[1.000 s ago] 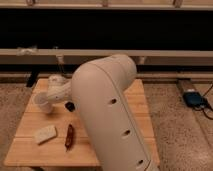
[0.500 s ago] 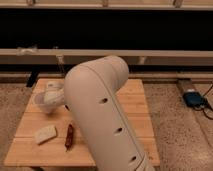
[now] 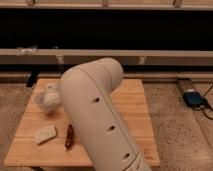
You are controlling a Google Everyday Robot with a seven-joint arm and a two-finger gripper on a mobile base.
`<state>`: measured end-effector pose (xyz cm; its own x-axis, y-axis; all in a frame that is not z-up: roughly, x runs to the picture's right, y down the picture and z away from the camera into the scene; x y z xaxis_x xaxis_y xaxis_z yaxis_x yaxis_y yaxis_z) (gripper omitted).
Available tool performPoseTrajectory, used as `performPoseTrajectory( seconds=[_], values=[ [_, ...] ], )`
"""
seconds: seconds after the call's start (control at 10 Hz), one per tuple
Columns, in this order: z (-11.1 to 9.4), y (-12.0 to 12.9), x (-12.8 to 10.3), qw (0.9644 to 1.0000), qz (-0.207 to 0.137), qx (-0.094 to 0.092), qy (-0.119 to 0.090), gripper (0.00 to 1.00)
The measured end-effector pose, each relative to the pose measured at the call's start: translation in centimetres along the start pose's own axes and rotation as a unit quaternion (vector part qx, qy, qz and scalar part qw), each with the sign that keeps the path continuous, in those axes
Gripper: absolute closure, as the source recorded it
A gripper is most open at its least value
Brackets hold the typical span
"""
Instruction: Stand the bottle upright
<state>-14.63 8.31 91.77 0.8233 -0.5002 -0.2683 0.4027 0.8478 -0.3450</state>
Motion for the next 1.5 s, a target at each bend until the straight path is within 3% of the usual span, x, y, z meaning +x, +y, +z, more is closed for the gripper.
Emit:
performPoseTrajectory(
  seconds=[0.5,0.8,1.1,1.3,1.5],
  values=[
    [1.3,-0.6,0.6,0.9996,0.016,-0.008,0.023,0.2],
    [2.2,-1.5,1.9,0.9975,0.049,-0.005,0.05,0.2],
    [2.7,-2.1,2.8,0.9952,0.073,-0.004,0.064,0.2],
    [2.8,-2.3,3.2,0.9941,0.085,0.0,0.067,0.33],
    [2.6,-2.4,3.3,0.9934,0.092,0.002,0.068,0.52]
  ],
)
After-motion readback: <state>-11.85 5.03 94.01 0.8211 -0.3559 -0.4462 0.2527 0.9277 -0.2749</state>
